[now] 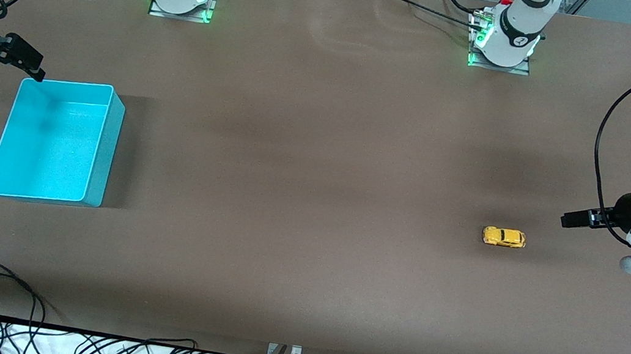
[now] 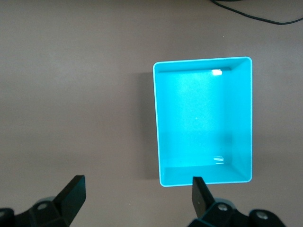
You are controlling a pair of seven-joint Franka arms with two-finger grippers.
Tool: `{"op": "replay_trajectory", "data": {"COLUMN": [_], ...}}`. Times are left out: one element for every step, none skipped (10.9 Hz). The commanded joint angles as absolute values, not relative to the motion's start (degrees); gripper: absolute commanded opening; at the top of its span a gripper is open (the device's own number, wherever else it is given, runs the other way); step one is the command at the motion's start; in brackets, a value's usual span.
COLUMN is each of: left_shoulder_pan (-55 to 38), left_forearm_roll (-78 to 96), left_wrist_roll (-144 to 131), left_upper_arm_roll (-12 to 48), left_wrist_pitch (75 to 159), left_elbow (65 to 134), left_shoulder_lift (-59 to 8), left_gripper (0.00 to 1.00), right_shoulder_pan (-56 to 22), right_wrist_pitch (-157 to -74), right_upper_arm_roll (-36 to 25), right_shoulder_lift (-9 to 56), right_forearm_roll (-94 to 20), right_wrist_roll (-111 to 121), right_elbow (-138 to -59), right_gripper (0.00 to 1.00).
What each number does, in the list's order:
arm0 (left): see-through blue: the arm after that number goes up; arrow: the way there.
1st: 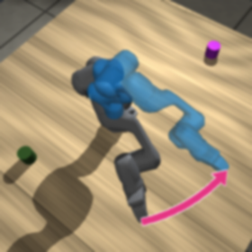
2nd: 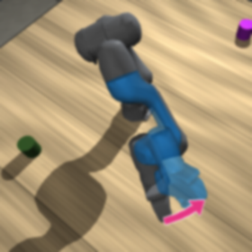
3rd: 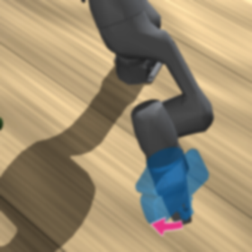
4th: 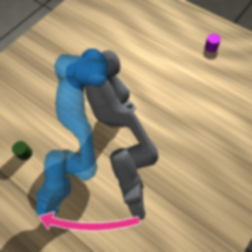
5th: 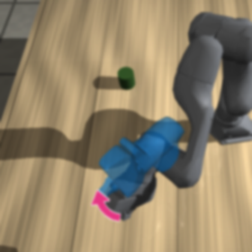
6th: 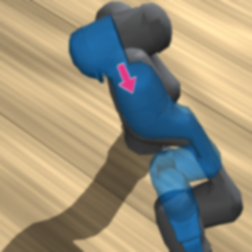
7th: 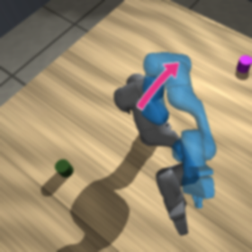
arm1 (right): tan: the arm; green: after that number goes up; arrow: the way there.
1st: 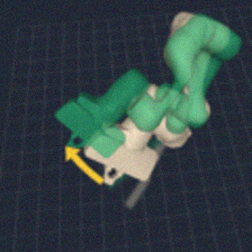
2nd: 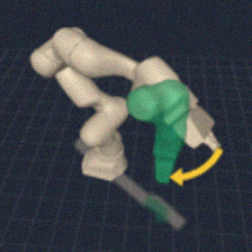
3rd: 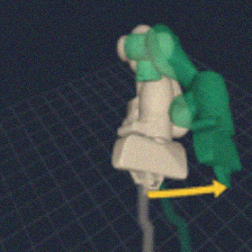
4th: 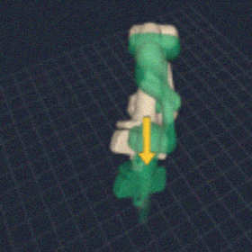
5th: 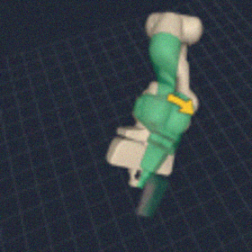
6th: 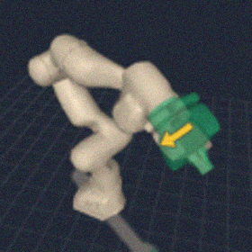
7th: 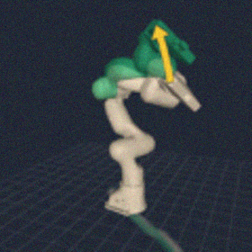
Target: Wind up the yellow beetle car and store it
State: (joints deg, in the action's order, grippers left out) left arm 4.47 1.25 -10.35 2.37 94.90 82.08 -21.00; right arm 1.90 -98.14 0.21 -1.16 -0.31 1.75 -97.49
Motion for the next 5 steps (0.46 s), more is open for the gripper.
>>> {"op": "replay_trajectory", "data": {"left_shoulder_pan": [4.66,4.75,5.53,5.62,5.89], "left_forearm_roll": [2.9,2.81,2.9,2.9,2.99], "left_wrist_roll": [-12.04,-15.7,-17.65,-18.8,-22.72], "left_upper_arm_roll": [2.29,2.2,2.28,2.29,2.29], "left_wrist_pitch": [94.66,94.66,94.92,94.92,95.27], "left_elbow": [82.88,83.84,84.28,84.46,84.55], "left_shoulder_lift": [-20.74,-20.83,-20.74,-20.66,-20.74], "left_gripper": [1.0,1.0,1.0,1.0,1.0], "right_shoulder_pan": [1.93,1.93,1.93,1.93,1.93], "right_wrist_pitch": [-97.21,-97.21,-97.21,-97.21,-97.21], "right_upper_arm_roll": [0.26,0.26,0.26,0.26,0.26], "right_shoulder_lift": [-0.7,-0.62,-0.7,-0.7,-0.7], "right_forearm_roll": [-0.97,-0.97,-0.97,-0.97,-0.97], "right_wrist_roll": [2.02,2.11,2.2,2.28,2.29], "right_elbow": [-96.06,-96.06,-96.06,-96.06,-96.06], "right_gripper": [1.0,1.0,1.0,1.0,1.0]}}
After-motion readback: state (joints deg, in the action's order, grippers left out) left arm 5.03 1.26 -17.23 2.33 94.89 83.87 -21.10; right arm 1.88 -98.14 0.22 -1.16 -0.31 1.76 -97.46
